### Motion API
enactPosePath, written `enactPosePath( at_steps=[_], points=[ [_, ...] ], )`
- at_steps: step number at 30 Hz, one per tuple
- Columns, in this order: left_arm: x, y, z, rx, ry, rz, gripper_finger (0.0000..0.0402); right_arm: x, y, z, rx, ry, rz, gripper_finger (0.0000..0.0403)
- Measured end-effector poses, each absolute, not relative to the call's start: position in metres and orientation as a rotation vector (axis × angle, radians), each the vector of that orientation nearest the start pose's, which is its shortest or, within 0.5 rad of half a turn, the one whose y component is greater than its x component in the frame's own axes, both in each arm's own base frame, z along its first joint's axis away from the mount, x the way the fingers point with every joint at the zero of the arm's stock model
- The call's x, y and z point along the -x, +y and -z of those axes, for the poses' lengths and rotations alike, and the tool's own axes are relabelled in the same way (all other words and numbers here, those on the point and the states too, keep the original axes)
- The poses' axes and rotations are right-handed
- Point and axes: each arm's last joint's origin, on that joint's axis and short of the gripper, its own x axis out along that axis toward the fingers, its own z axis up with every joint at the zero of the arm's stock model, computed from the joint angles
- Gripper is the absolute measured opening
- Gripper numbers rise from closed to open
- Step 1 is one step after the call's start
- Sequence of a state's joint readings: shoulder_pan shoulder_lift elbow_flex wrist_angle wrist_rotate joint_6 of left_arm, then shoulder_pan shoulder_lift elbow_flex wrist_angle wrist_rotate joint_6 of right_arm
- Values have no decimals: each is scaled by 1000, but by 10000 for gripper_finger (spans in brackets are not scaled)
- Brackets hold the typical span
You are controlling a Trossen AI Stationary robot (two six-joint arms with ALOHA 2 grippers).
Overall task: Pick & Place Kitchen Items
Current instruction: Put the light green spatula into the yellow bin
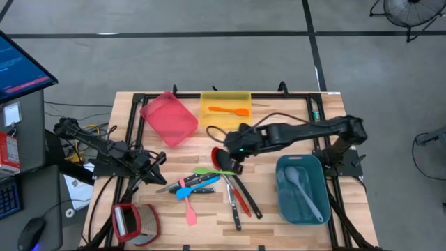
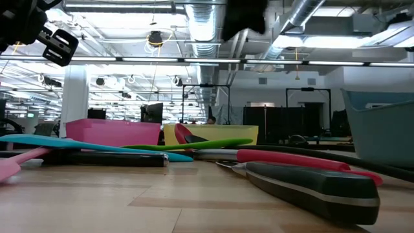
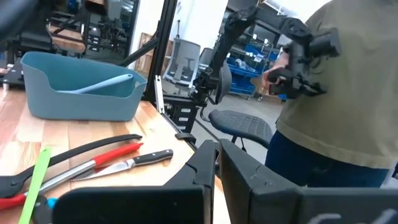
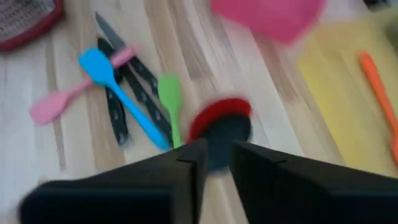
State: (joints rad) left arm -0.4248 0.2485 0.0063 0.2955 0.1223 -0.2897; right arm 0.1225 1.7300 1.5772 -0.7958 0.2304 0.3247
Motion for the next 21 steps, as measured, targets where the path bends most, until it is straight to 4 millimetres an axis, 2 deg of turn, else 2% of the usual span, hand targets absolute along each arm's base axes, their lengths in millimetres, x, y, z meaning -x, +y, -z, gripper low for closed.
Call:
enactPosePath(
  at_steps=[8,11,18,21],
  points=[
    [-104,-51,-170,286,57,535,8,-398,45,-260,-73,1028,125,208],
    [-105,-51,-169,285,63,528,8,-406,47,-241,-69,1070,122,243],
    [-107,-52,-167,282,82,522,8,-415,53,-211,-81,1152,76,252],
    [-107,-52,-167,282,82,522,8,-415,56,-205,-78,1179,67,249]
  ],
)
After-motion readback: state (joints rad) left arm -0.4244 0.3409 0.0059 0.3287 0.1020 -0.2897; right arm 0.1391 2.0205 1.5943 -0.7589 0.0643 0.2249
